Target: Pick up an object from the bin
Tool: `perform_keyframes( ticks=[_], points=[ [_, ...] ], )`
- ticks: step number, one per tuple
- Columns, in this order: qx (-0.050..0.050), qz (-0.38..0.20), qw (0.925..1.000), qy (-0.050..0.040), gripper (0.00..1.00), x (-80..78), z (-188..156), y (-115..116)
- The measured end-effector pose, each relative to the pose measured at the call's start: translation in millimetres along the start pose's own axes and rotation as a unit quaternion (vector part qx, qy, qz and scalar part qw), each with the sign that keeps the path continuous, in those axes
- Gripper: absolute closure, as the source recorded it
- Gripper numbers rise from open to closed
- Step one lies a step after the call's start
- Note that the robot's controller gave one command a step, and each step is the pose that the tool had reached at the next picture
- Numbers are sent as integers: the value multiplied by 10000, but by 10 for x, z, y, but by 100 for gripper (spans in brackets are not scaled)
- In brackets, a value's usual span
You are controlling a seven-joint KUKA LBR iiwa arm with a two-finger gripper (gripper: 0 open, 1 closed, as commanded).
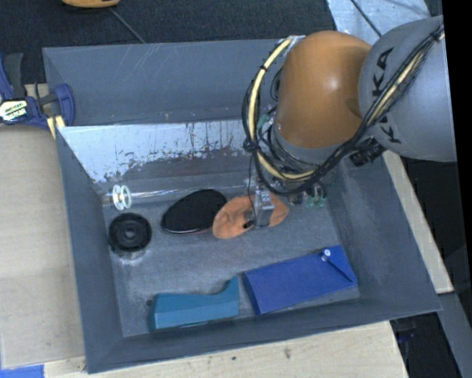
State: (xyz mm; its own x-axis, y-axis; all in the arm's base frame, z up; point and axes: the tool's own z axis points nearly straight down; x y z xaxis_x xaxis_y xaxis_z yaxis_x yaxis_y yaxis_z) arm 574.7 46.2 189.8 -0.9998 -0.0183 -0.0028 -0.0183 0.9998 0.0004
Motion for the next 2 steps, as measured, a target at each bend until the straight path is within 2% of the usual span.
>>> perform_keyframes(
  ticks=[1,2],
  points=[
    [0,0,10000,0,100,0,0,0],
    [1,-1102,9939,-13,100,36,-604,-280]
  ],
)
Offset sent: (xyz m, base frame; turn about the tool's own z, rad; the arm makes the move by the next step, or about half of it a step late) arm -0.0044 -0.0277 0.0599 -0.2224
